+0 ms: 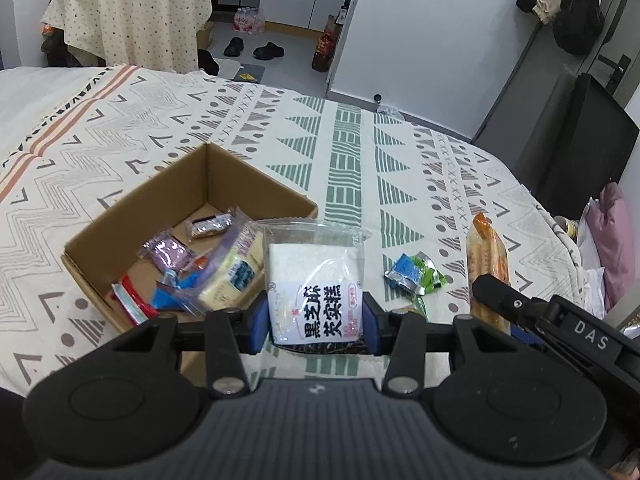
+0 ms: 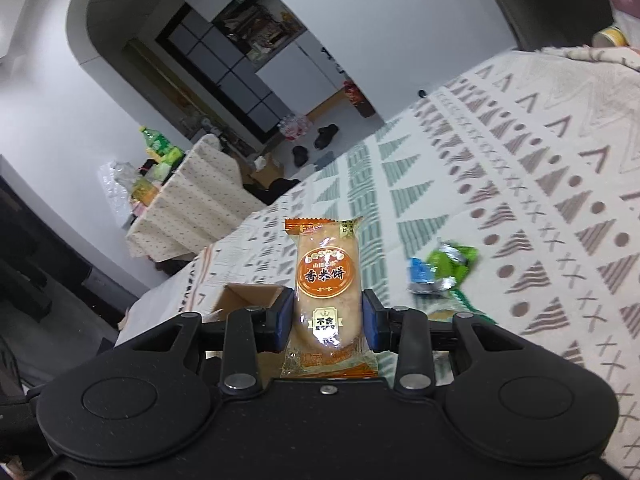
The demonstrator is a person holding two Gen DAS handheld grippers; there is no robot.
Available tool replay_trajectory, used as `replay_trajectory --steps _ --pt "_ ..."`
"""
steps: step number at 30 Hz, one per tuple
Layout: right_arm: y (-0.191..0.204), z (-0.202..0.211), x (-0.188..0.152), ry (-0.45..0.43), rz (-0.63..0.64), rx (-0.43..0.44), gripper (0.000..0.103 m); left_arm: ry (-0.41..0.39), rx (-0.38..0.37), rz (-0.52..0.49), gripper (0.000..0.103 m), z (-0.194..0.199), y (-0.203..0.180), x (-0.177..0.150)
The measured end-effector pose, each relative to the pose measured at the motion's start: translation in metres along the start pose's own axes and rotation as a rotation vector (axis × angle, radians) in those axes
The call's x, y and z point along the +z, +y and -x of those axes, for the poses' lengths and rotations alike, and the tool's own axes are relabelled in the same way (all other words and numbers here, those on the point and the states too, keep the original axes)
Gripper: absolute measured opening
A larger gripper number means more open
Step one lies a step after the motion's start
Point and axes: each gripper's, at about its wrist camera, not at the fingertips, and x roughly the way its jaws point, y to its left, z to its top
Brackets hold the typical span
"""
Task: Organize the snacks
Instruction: 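Carry the white packet and orange pastry over the cardboard box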
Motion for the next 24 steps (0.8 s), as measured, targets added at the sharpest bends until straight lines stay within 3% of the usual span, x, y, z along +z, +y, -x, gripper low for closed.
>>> replay_trajectory --steps 10,24 --pt "0.03 -0.009 0.01 -0.025 0.005 0.007 0.035 0.002 -0.018 0.035 0.045 0.004 0.032 0.015" --pt "0.073 -0.014 0.002 -0.054 0.053 -0.064 0.035 0.024 -0.079 0.036 0.045 0.002 0.092 0.043"
